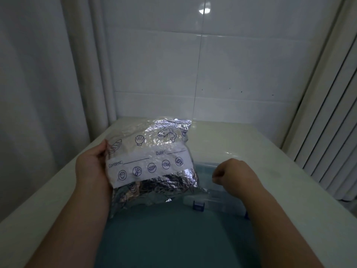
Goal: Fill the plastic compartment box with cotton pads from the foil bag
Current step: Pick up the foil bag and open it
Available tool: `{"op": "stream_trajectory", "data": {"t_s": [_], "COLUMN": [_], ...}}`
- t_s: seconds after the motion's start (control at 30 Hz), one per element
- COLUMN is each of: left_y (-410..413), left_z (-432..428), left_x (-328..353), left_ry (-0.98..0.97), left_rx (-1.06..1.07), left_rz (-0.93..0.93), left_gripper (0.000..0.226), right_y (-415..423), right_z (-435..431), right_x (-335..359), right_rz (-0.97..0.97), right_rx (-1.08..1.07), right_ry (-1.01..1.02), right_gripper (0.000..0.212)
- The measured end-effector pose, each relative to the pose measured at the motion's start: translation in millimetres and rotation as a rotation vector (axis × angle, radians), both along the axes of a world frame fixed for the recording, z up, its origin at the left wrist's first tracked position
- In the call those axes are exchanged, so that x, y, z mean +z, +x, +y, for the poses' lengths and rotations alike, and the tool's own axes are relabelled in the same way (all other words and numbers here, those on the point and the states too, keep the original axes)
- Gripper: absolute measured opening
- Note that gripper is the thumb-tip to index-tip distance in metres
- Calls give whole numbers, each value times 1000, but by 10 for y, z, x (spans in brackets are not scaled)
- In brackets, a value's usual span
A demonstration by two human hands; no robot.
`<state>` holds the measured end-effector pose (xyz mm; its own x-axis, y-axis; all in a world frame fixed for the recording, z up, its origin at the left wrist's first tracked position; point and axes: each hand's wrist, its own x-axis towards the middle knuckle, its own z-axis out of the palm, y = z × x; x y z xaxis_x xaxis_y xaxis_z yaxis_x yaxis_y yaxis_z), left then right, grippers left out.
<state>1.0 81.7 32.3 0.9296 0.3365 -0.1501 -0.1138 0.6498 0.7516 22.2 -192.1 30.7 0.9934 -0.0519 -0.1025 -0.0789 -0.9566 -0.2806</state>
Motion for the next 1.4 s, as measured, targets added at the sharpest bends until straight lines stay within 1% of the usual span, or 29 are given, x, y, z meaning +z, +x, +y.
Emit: {"op": "stream_trajectory", "data": {"t_s": [0.1,0.3,0.43,0.57,0.6,0.63,0.67,0.7,0.73,0.77,0.8,0.83,0.87,0.9,1.0,1.03,1.07,1.1,1.2,1.23,1.3,1.37,1.4], "left_y": [-5,31,20,31,28,41,57,78,104,130,165,188,212,221,246,251,269,262,264,256,275,291,309], "left_z": [-3,16,-4,-6,-15,-15,-9,7,16,18,28,33,28,28,25,32,48,46,35,19,24,50,78], "left_x": [-5,-31,-40,-50,-44,-48,-55,-52,-55,-61,-83,-101,-126,-145,-177,-177,-188,-182,-170,-150,-123,-107,-114], "left_ry": [-14,-19,-22,-49,-56,-58,-57,-58,-54,-44,-28,-9,7,14,-1,-3,-5,1,38,40,-2,-29,-4], "left_rx": [18,37,28,28,25,36,56,78,99,120,132,132,122,118,85,84,83,81,94,106,94,56,65], "left_rz": [-9,-6,-28,-85,-100,-109,-121,-138,-147,-158,-168,-181,-194,-203,-222,-223,-224,-225,-227,-225,-252,-293,-275], "left_gripper": [36,37,28,28,29,29,30,32,36,39,38,31,20,17,16,16,17,18,19,20,19,13,14], "right_y": [13,13,27,7,-2,-15,-32,-65,-105,-143,-167,-176,-172,-162,-102,-91,-87,-81,-76,-81,-72,-29,-10], "right_z": [-11,-42,-62,-88,-82,-63,-27,24,93,171,250,316,363,399,431,440,451,462,490,495,502,506,513], "right_x": [-10,-22,-44,-61,-49,-33,-16,14,51,83,94,87,60,36,-23,-30,-31,-36,-28,-16,10,26,38], "right_rz": [32,19,6,-15,-49,-140,-281,-427,-518,-530,-484,-415,-345,-284,-163,-136,-114,-100,-126,-142,-186,-273,-329], "right_rx": [-4,16,32,43,50,55,65,75,92,120,157,191,214,233,217,205,201,206,276,289,275,224,204], "right_ry": [-11,-9,-13,28,27,36,70,166,326,511,669,758,795,823,882,882,875,872,867,881,921,921,904], "right_gripper": [23,23,20,15,15,16,21,28,36,44,53,61,65,67,90,93,92,86,42,33,29,36,44]}}
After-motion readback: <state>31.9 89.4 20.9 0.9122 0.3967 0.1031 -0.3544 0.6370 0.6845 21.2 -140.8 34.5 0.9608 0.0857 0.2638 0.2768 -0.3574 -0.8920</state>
